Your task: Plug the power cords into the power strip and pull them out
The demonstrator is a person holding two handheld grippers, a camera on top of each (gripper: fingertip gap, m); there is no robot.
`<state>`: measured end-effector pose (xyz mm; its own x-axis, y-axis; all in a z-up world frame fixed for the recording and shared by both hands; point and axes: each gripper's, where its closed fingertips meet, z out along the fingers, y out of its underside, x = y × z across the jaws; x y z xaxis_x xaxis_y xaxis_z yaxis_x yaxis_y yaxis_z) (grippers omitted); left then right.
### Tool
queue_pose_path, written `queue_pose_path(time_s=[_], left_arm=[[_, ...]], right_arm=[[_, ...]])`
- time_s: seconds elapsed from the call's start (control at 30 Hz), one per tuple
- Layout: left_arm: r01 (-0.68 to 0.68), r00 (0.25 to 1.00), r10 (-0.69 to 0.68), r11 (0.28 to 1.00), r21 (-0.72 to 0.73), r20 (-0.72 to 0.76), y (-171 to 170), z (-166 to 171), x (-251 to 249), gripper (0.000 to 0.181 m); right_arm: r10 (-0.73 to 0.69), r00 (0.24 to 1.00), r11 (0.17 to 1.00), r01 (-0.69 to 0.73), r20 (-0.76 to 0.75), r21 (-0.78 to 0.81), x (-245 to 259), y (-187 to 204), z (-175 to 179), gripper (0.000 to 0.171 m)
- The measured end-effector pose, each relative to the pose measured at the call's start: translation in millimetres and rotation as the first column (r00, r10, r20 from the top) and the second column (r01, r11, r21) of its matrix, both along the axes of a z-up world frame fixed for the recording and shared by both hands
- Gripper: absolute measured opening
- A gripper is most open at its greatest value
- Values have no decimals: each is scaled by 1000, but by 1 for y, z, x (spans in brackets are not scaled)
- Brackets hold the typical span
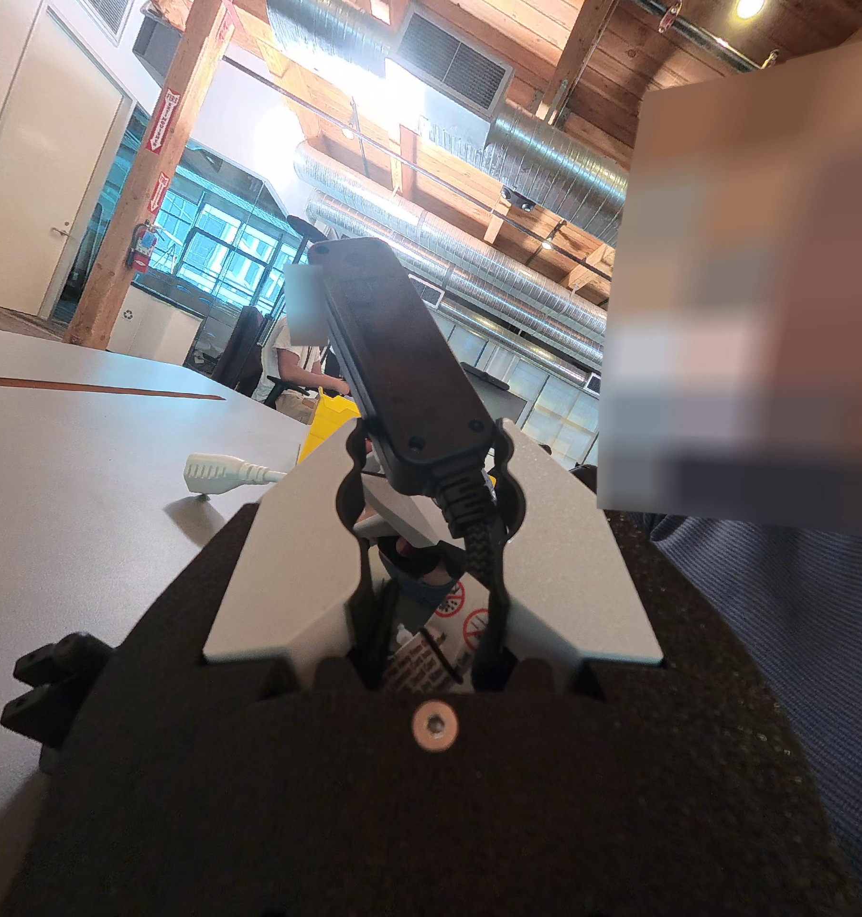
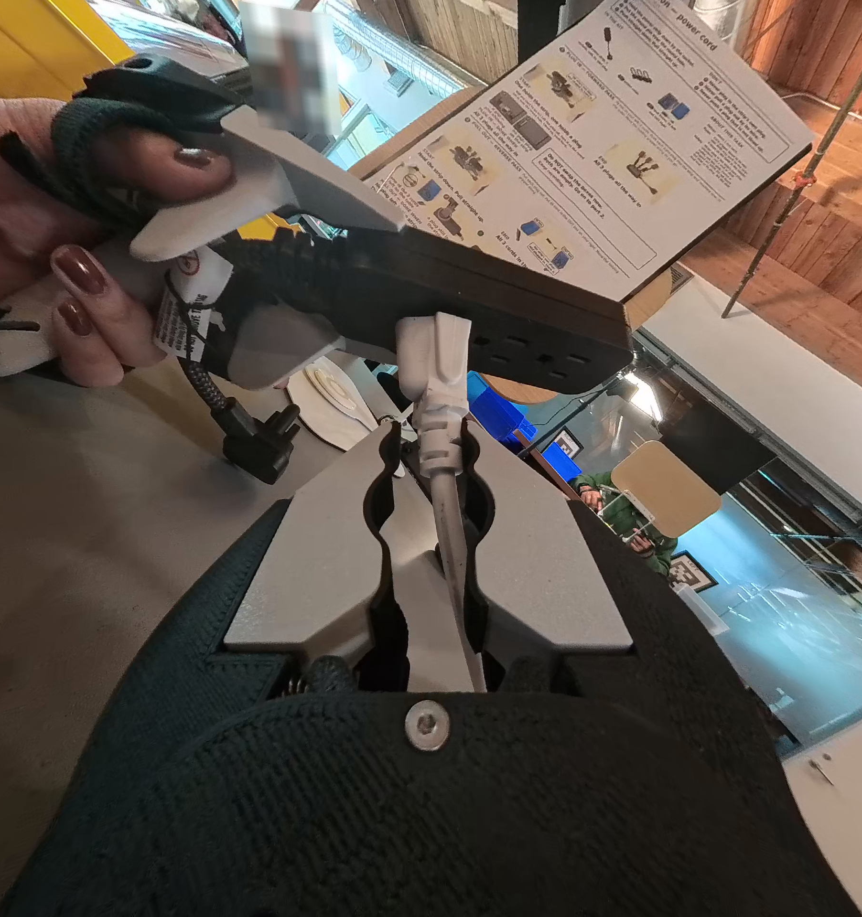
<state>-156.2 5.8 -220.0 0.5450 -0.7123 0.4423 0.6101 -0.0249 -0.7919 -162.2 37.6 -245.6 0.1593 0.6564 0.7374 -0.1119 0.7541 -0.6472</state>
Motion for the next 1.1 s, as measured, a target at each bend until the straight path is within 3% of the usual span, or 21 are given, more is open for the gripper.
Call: queue_pose_path(time_s=[0.63,0.77,0.97,1.1], left_arm=[[-33,999,32,999,25,27,3,4,-11,49],[-51,999,51,998,31,13,3,4,-12,48],[-83,983,87,996,29,-164,7,-5,7,46],[-124,944,126,992,28,-305,10,-13,21,45]], right_arm=[[3,1000,1000,-3,13,2,-1,0,-2,21],[46,998,998,-44,37,-39,-2,-4,-5,33],[74,997,994,-71,30,-81,0,-7,-3,33],[50,995,992,-39,90,-118,-2,-1,-11,20]])
